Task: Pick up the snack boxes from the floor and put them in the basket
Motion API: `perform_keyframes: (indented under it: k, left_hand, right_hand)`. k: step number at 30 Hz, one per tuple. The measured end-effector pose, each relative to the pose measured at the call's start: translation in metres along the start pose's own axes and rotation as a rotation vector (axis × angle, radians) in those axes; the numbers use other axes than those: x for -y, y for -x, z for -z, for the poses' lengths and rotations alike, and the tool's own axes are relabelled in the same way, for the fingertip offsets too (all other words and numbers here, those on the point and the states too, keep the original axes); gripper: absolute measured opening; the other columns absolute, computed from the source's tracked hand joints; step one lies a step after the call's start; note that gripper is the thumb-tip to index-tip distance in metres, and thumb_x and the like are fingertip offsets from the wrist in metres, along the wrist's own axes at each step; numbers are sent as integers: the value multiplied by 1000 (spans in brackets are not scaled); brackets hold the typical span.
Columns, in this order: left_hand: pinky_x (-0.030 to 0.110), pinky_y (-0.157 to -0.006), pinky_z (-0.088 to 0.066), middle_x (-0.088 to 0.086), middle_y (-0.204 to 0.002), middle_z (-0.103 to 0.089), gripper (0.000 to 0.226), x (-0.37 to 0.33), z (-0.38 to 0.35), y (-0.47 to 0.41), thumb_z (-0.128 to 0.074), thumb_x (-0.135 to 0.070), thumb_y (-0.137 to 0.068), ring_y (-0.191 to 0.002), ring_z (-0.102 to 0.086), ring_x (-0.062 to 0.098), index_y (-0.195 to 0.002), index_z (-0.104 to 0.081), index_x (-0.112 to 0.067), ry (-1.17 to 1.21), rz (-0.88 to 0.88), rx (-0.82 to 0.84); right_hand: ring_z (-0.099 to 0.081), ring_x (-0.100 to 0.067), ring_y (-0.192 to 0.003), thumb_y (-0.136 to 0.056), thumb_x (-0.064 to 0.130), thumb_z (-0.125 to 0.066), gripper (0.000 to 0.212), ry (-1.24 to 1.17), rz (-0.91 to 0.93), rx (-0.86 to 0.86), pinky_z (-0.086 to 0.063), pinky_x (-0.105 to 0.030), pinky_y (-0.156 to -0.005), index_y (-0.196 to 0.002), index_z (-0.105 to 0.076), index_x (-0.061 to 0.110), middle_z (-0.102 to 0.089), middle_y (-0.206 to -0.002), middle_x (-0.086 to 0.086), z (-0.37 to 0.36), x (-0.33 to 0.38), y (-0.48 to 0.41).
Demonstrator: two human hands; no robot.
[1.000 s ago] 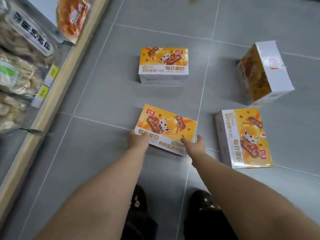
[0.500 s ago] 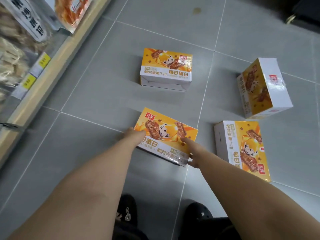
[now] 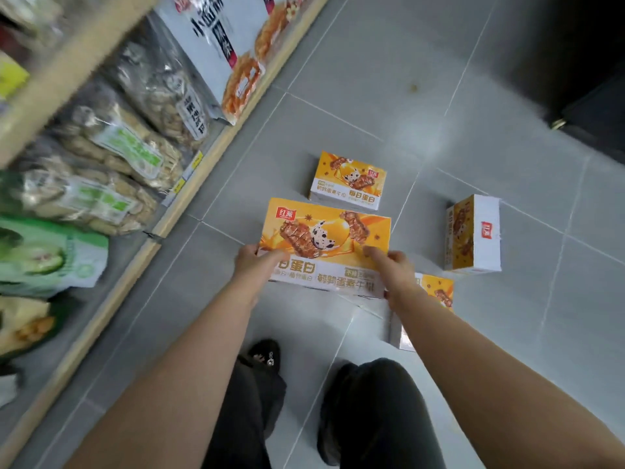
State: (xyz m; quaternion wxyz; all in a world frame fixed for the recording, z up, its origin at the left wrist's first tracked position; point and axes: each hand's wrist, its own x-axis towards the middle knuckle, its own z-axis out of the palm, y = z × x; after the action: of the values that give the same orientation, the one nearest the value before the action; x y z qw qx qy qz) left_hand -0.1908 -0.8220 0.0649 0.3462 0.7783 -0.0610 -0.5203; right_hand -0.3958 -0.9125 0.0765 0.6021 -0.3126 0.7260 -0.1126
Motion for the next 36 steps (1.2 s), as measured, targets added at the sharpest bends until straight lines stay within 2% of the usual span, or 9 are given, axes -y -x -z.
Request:
perform_keyframes:
  k: [6, 10, 15, 19, 22, 25, 29, 33, 36]
  left_hand:
    - [18, -46, -48, 9, -83, -73, 36, -92, 88, 158, -76, -24, -58, -63, -70, 11, -87, -70, -4, 55, -93, -112]
    - [28, -54, -53, 7, -83, -72, 58, -125, 139, 248, -73, -43, -44, -71, -71, 22, -88, -67, -7, 68, -174, -270]
    - [24, -54, -44, 6, -78, -71, 38, -126, 171, 342, -75, -36, -58, -66, -67, 21, -82, -65, -8, 150, -263, -451]
    - [28, -62, -49, -8, -65, -66, 19, -95, 168, 410, -78, -21, -67, -65, -64, 14, -68, -59, -19, 270, -326, -655]
    - [28, -62, -51, -7, -63, -68, 13, -56, 161, 468, -77, -19, -65, -62, -66, 14, -68, -66, -12, 371, -300, -813]
    - [31, -63, -53, 1, -69, -70, 16, -16, 166, 517, -77, -24, -64, -63, -66, 18, -70, -68, -12, 474, -240, -930]
    - [37, -70, -56, 1, -74, -69, 28, 39, 176, 579, -76, -33, -57, -71, -68, 24, -75, -65, -14, 587, -212, -1090]
    - [44, -70, -60, 8, -73, -73, 26, 115, 181, 627, -75, -34, -54, -68, -70, 26, -67, -70, -12, 684, -196, -1192]
    - [46, -68, -59, 10, -73, -73, 28, 174, 189, 663, -72, -33, -51, -64, -68, 25, -67, -69, -10, 758, -144, -1232]
  right_hand:
    - [-67, -29, -89, -54, 49, -72, 70, 134, 164, 87, -46, -25, -57, -111, -62, 9, -69, -106, -13, 9, 93, 158]
    - [-69, -24, -77, -74, 33, -74, 25, 106, 252, 203, -50, -28, -60, -88, -66, 14, -72, -90, -7, 8, 125, 244]
    - [-68, -26, -82, -75, 40, -76, 42, 165, 333, 307, -51, -29, -62, -99, -62, 9, -70, -96, -9, 2, 138, 311]
    - [-59, -21, -76, -81, 38, -73, 45, 293, 467, 418, -39, -25, -54, -102, -55, 3, -62, -98, -11, 2, 139, 353]
    - [-56, -14, -70, -82, 38, -71, 43, 405, 557, 556, -38, -26, -52, -99, -53, 3, -62, -95, -10, 10, 128, 400]
    - [-55, -12, -64, -84, 28, -71, 27, 453, 614, 691, -43, -23, -51, -76, -52, 10, -66, -90, -16, 11, 107, 449]
    - [-51, -12, -57, -85, 21, -71, 28, 544, 646, 834, -37, -15, -35, -76, -47, 10, -58, -82, -12, 5, 64, 506]
    - [-49, -11, -58, -86, 20, -70, 33, 662, 750, 935, -37, -23, -49, -65, -45, 14, -54, -69, -2, -11, 9, 559]
    - [-49, -8, -59, -86, 23, -70, 26, 739, 754, 1005, -35, -21, -46, -76, -52, 7, -53, -69, 1, -30, -45, 594]
